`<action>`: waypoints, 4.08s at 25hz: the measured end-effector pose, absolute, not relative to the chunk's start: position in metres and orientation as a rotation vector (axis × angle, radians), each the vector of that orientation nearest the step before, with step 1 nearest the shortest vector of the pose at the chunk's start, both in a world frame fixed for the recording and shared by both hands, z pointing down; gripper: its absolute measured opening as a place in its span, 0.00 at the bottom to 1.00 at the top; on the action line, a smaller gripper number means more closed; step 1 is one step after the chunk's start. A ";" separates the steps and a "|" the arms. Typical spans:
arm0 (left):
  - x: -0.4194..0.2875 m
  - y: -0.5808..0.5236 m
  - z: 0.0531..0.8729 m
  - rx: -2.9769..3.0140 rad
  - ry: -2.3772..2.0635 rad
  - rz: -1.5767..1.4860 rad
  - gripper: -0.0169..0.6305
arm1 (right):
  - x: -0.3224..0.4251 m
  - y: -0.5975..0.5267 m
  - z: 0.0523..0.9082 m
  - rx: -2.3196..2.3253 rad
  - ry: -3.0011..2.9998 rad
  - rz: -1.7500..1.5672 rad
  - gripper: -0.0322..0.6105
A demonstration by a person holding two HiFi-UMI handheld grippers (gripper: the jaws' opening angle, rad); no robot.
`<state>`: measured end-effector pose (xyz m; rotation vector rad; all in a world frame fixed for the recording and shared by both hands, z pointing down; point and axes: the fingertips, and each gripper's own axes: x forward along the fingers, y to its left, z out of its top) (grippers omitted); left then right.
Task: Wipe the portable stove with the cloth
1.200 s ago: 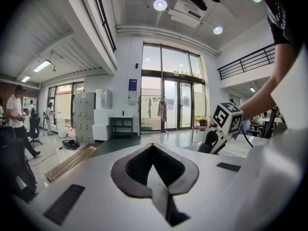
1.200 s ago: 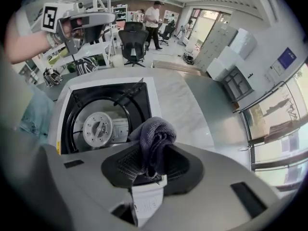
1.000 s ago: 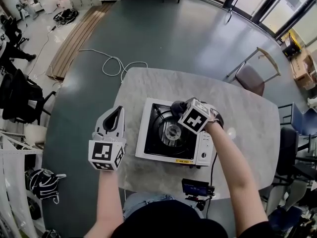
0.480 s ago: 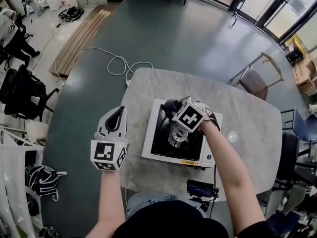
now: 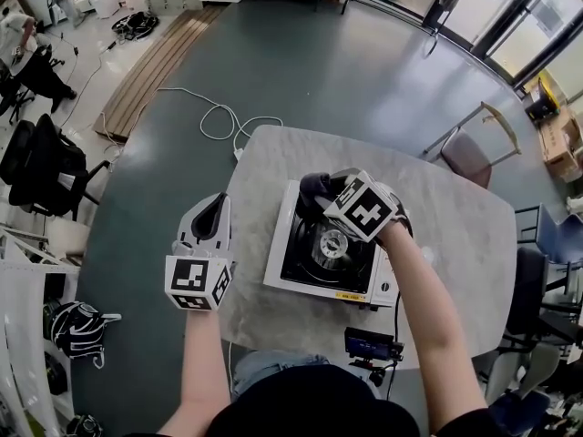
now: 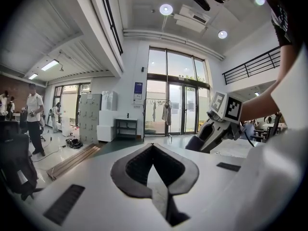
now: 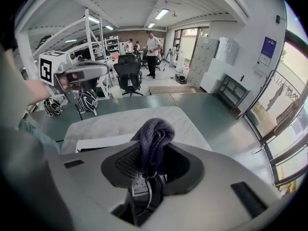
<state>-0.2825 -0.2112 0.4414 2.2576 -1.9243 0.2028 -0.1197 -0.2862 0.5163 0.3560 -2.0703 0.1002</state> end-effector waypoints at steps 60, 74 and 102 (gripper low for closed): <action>-0.291 -0.162 0.410 2.291 -1.981 0.156 0.04 | -0.159 -0.123 0.538 -0.057 -2.087 -0.161 0.24; -0.240 -0.172 0.395 2.427 -1.887 0.194 0.04 | -0.051 -0.185 0.452 0.590 -2.311 0.078 0.25; -0.213 -0.199 0.429 2.290 -1.869 0.279 0.04 | 0.133 -0.303 0.526 0.918 -2.019 0.254 0.25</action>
